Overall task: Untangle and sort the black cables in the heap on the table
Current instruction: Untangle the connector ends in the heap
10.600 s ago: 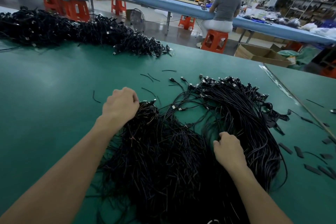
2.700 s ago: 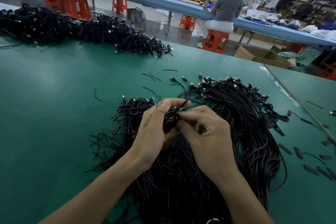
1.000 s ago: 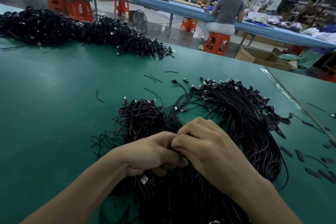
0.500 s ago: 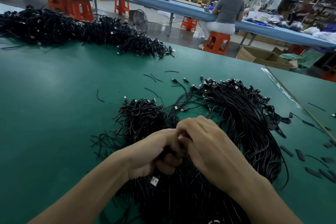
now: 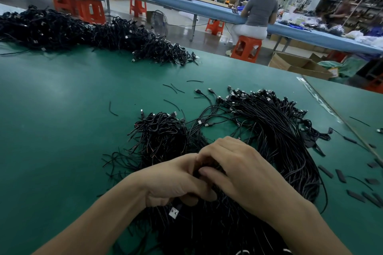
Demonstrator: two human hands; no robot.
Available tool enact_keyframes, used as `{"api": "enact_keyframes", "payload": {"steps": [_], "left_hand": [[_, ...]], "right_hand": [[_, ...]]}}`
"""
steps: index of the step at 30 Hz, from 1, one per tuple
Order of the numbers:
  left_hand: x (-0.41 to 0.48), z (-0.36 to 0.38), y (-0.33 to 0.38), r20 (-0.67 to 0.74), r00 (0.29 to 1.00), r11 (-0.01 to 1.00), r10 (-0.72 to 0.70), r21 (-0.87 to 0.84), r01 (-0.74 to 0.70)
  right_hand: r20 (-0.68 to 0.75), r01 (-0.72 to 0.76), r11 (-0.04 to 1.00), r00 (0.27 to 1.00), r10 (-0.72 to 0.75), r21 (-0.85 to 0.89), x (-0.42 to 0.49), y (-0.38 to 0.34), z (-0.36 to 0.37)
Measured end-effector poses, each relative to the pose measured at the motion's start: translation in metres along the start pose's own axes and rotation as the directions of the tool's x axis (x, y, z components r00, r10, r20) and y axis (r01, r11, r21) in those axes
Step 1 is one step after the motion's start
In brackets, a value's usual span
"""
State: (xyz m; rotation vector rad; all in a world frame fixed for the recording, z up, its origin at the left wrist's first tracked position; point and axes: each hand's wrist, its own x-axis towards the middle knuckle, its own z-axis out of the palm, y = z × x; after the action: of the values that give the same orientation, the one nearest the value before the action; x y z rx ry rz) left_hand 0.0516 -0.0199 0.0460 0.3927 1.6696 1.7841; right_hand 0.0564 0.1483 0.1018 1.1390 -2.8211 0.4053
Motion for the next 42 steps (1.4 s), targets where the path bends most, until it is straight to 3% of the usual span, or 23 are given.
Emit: {"api": "enact_keyframes", "payload": {"steps": [13,24,29,34,42], "left_hand": [[0.007,0.004,0.001,-0.027,1.000,0.994,-0.009,-0.105,0.006],[0.006,0.001,0.000,-0.069,0.998,0.999,-0.001,-0.047,-0.002],[0.005,0.001,0.001,-0.051,0.999,0.998,-0.006,-0.070,0.002],[0.003,0.000,0.000,-0.040,0.998,0.996,-0.049,-0.079,0.046],[0.005,0.000,0.003,-0.060,0.996,0.998,-0.059,0.030,0.061]], "right_hand": [[0.029,-0.104,0.992,0.994,0.107,-0.072,0.002,-0.003,0.005],[0.018,-0.216,0.976,0.976,0.217,-0.029,0.002,-0.003,0.009],[0.015,-0.165,0.981,0.986,0.167,-0.099,0.003,-0.003,0.004],[0.084,-0.114,0.993,0.990,0.117,-0.045,0.004,0.004,-0.005],[0.100,0.069,0.983,0.994,-0.052,-0.170,0.011,0.011,-0.007]]}}
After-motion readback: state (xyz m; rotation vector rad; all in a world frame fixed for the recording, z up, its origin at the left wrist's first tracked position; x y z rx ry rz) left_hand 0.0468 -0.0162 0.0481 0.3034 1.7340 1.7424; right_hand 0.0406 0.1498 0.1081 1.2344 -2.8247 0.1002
